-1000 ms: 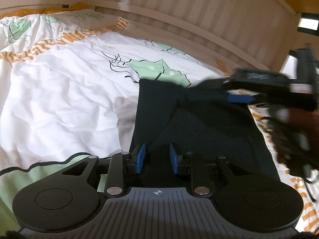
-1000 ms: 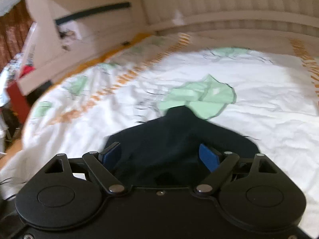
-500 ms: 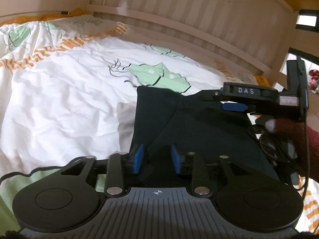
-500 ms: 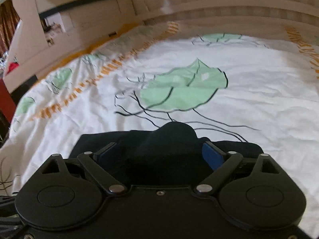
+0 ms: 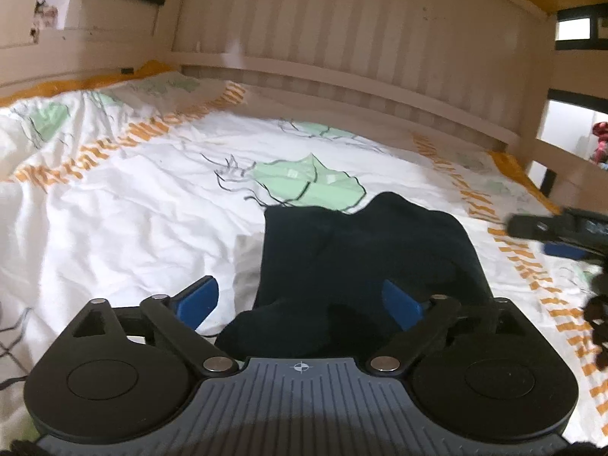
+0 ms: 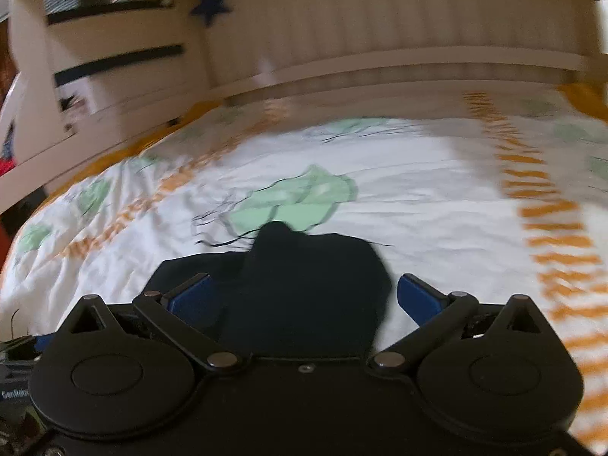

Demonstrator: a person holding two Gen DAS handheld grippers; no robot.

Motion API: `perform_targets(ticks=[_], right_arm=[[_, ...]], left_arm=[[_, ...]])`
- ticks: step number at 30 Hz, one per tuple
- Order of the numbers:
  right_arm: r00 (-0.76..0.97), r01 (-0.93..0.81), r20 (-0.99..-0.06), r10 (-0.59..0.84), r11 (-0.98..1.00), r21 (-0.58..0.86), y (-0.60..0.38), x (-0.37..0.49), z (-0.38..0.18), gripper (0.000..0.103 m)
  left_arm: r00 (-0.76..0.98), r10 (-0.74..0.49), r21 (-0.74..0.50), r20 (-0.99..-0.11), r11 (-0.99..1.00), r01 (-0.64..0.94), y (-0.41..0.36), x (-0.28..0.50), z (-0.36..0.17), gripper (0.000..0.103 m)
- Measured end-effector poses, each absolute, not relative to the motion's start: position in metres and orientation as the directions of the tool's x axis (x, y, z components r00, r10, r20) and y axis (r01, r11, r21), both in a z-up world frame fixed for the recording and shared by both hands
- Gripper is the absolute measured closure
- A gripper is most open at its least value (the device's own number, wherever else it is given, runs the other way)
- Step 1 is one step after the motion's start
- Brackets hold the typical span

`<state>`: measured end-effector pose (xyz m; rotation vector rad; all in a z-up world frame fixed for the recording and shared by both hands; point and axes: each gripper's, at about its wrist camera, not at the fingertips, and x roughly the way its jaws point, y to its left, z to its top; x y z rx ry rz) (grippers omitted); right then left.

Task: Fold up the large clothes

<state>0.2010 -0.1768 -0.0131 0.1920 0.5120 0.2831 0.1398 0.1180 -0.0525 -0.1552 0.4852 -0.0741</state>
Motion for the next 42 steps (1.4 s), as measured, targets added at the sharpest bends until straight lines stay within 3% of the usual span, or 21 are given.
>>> perform_targets(ticks=[3,14,22,42], right_arm=[[0.851,-0.171,-0.453,0.264,0.957,0.236,-0.183,0.180,-0.008,0.001],[0.836,-0.142,-0.486,0.254,0.957,0.254,-0.184,0.118,0.002,0.001],[0.830,-0.147,-0.510,0.227,0.970,0.194,-0.173,0.080,0.006,0.001],[0.782,-0.100,-0.577,0.235,0.961,0.256,-0.174,0.048,0.006,0.001]], left_arm=[[0.883,-0.075,-0.142,-0.463,0.990,0.009,0.110,0.130,-0.043,0.006],[0.781,0.007,-0.061,-0.625,0.996,-0.057,0.085,0.103,-0.009,0.006],[0.761,-0.013,-0.087,-0.648,0.995,-0.057,0.077,0.082,0.001,0.006],[0.742,0.029,-0.025,-0.670,0.998,-0.062,0.076,0.054,0.006,0.006]])
